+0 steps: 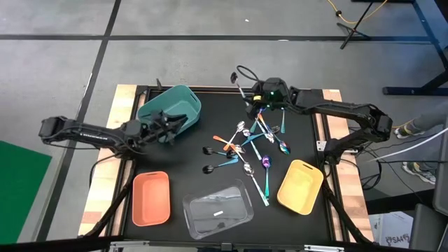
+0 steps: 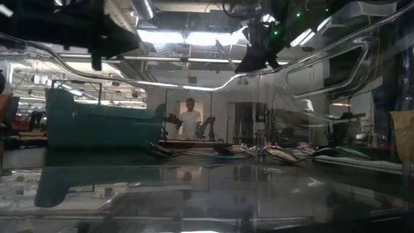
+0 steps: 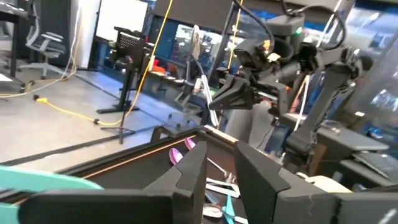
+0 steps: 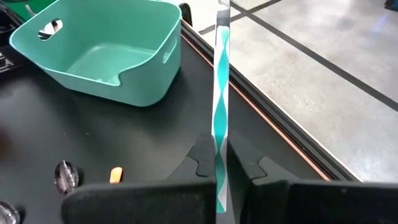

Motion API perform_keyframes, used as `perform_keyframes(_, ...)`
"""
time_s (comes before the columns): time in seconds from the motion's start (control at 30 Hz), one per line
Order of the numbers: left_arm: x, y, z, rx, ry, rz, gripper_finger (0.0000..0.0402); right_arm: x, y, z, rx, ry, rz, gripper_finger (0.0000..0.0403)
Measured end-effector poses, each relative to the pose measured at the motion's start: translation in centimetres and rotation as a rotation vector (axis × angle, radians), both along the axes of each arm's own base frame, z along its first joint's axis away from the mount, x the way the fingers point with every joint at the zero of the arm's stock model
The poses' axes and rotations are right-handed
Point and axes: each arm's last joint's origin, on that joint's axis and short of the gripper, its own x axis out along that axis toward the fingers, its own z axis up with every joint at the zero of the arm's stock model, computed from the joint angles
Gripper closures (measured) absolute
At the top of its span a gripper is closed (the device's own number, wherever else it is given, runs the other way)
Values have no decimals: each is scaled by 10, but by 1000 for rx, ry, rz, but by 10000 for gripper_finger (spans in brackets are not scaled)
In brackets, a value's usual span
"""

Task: Sort silverware by color (type)
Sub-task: Put the white-green spoon into the blue bin

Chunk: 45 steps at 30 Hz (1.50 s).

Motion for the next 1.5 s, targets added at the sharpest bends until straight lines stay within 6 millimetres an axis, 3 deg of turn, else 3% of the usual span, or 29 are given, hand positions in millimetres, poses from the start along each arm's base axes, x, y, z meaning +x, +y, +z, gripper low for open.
perform_keyframes(0.33, 55, 20, 13, -8, 116, 77, 326, 7, 11, 3, -16, -37, 40, 402)
perform_keyframes(0.73, 127, 39, 21, -14, 175, 14, 326, 7, 12, 3, -2, -42, 65, 402)
perform_keyframes(0.97, 160, 45, 29, 73, 214, 17, 326, 14, 31, 3, 4, -43, 136, 402)
perform_keyframes(1.13, 172, 47, 34, 121, 225, 16, 326, 18, 46, 3, -52, -21, 97, 402)
perform_keyframes(1.5, 173, 45, 35, 128, 222, -5, 326, 21, 67, 3, -145, 22, 44, 402)
